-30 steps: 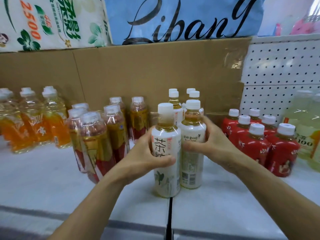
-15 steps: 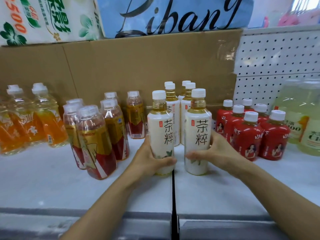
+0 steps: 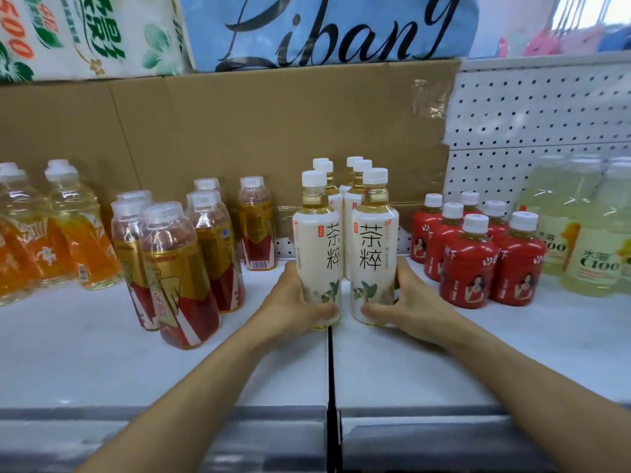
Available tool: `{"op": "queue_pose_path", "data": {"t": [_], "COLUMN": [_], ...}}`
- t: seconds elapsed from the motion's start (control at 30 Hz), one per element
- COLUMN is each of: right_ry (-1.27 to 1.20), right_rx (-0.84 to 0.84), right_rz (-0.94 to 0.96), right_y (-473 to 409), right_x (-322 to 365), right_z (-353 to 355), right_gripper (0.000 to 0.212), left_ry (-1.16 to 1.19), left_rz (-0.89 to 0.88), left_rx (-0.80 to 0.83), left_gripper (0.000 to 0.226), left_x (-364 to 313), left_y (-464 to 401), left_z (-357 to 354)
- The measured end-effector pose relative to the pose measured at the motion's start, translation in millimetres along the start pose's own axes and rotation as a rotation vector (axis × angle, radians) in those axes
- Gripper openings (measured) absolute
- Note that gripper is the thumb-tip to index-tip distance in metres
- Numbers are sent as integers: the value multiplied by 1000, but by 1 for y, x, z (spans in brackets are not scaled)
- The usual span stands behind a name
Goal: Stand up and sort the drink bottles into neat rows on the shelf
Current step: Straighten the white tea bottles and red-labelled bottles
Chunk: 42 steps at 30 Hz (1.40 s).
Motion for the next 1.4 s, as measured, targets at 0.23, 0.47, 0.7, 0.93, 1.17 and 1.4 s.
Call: {"op": "queue_pose_path", "data": {"t": [0.23, 0.47, 0.7, 0.93, 1.17, 1.4], "right_ry": [-109, -128, -160, -113, -46, -52], "right_rx": [-96, -91, -82, -107, -82, -148], "right_rz": [-45, -36, -15, -1, -25, -58], "right_y": [-14, -15, -15, -18, -17, -18], "right_x": [-15, -19, -21, -23, -21, -8], "right_z": [-7, -8, -12, -15, -11, -17], "right_gripper": [63, 58, 53, 54, 56, 82], "left_ry": [10, -38, 62, 78, 67, -57], "left_rz": [-3, -44, -25, -9, 37, 19], "left_rx": [-25, -72, -92, -94, -16, -153], "left_gripper": [65, 73, 74, 73, 73, 94], "left_x": [1, 7, 4, 8, 7, 7], "left_y": [-11, -9, -9, -10, -9, -16], "left_z": [-17, -21, -25, -26, -22, -21]}}
Point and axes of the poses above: each hand's wrist, its own y-axis away from the middle knuckle, its own z-axis out of the back of the hand, x = y × z, the point moved 1 cm from there along -y, towards the middle knuckle, and after that the axes turned 2 degrees about -x, right-handed, at the moved point
